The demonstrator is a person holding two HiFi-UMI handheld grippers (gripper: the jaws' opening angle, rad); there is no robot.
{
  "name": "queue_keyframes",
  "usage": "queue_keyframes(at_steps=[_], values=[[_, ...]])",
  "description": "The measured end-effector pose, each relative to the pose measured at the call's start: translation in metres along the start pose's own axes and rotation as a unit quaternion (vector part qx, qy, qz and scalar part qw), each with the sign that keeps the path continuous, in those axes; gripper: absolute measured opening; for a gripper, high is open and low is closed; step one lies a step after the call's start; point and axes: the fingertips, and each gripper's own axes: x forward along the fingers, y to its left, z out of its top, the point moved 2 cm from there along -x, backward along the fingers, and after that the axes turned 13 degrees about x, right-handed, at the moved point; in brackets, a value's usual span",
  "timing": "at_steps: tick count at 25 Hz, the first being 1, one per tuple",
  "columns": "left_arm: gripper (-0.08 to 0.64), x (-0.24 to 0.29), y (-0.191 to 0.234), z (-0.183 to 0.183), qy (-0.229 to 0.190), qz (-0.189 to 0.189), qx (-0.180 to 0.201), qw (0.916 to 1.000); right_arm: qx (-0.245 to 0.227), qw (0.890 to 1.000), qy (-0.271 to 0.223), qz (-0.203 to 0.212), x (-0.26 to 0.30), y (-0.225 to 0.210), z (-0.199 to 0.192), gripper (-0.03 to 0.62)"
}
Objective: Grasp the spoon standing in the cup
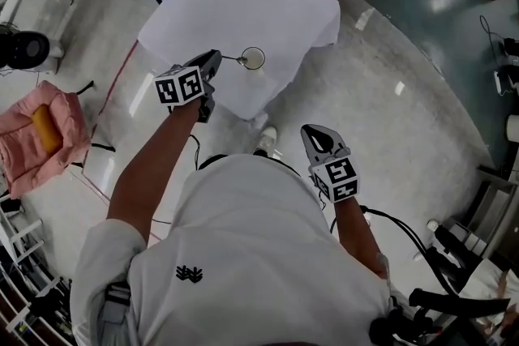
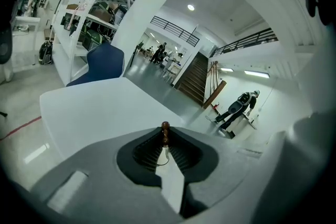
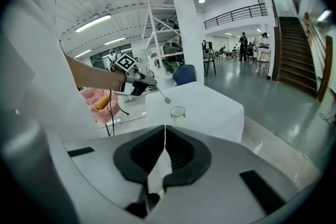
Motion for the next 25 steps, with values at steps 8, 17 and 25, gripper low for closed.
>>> queue_keyframes(at_steps=[8, 17, 25], values=[[0.044, -0.1, -0.007, 0.015, -0.049, -0.01, -0.011, 0.9987, -0.03, 0.999, 0.0, 0.022, 0.024, 0.054, 0.007, 0.014], [0.044, -0.205, 0.0, 0.016, -0.093, -0.022, -0.004, 0.9954, -0.056, 0.998, 0.002, 0.03, 0.048, 0.123, 0.007, 0.011], [0.044, -0.286, 0.027, -0.01, -0.115, -0.015, -0.014, 0.9932, -0.078, 0.996, -0.003, 0.033, 0.061, 0.202, 0.005, 0.011]])
